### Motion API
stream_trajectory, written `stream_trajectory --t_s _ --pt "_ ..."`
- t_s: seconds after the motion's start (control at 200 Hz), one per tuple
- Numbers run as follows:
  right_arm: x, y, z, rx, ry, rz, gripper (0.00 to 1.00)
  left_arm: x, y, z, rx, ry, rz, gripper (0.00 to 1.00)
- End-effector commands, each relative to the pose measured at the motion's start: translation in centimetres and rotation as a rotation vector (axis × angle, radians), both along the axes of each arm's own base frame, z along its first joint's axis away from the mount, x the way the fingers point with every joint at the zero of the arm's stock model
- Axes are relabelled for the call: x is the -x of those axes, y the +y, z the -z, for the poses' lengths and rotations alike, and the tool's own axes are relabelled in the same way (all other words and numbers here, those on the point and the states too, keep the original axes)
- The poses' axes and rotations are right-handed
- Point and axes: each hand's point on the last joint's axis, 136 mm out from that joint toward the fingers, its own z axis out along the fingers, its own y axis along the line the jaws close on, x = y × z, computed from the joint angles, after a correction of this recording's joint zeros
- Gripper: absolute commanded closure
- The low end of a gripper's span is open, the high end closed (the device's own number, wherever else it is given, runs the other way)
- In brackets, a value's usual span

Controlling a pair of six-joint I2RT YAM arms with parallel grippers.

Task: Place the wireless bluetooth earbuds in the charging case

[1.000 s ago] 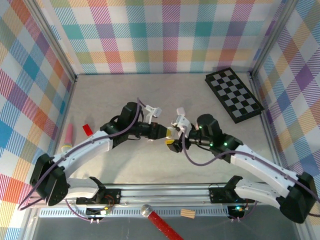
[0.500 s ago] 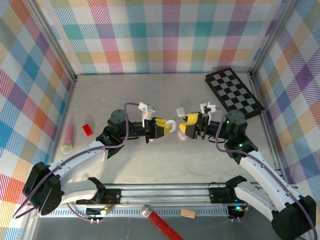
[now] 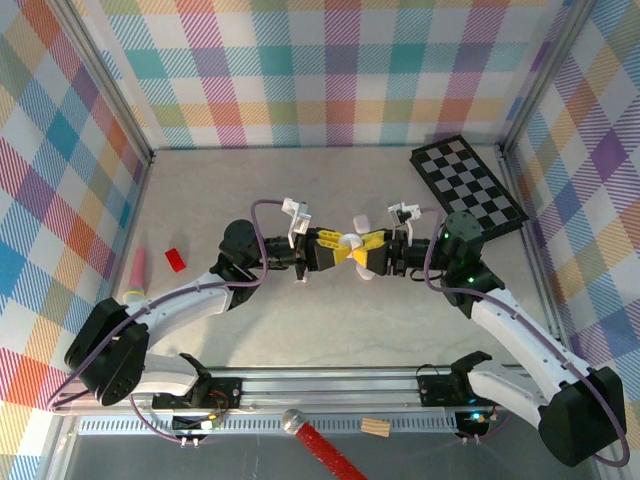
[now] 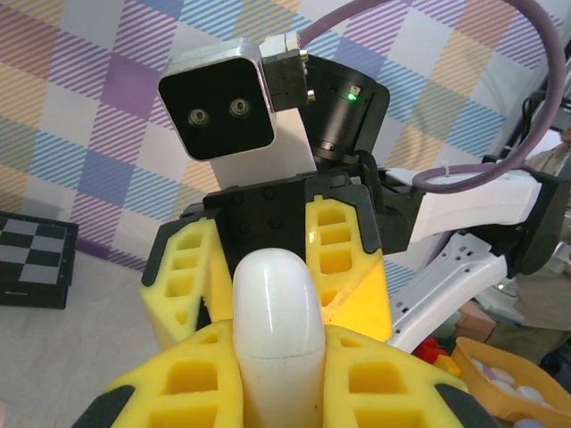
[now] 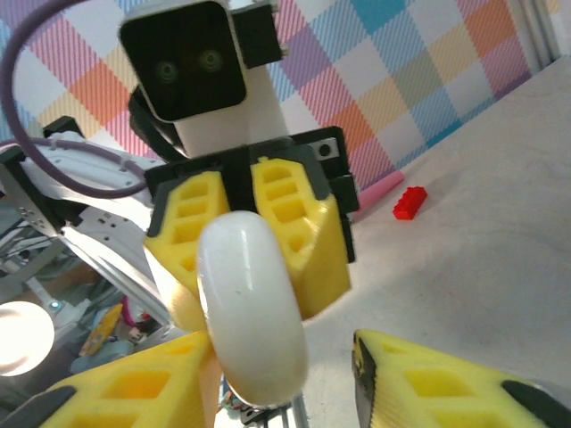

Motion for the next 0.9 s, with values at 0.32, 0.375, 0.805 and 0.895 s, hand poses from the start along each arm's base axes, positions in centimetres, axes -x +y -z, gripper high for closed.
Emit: stream_trajectory --t_s 0.32,0.375,0.805,0.895 --pt "1.0 0.4 -3.3 -0.034 -0.117 -0.038 0.82 2.0 0.5 -1.0 0.0 -0.117 0.056 0.93" --pt "1.0 0.5 -3.3 -0.031 -0.123 -0.04 0.86 2.0 0.4 -1.0 -0.004 -0.121 0.053 0.91" --pt "0.8 0.6 -1.8 0.153 -0.208 -0.012 0.9 1.7 1.0 2.6 -0.201 -0.214 -0.019 0.36" --pt "0.9 0.8 -1.5 0.186 -0.217 -0.026 0.9 1.7 1.3 3.2 -0.253 -0.222 -0.032 0.39"
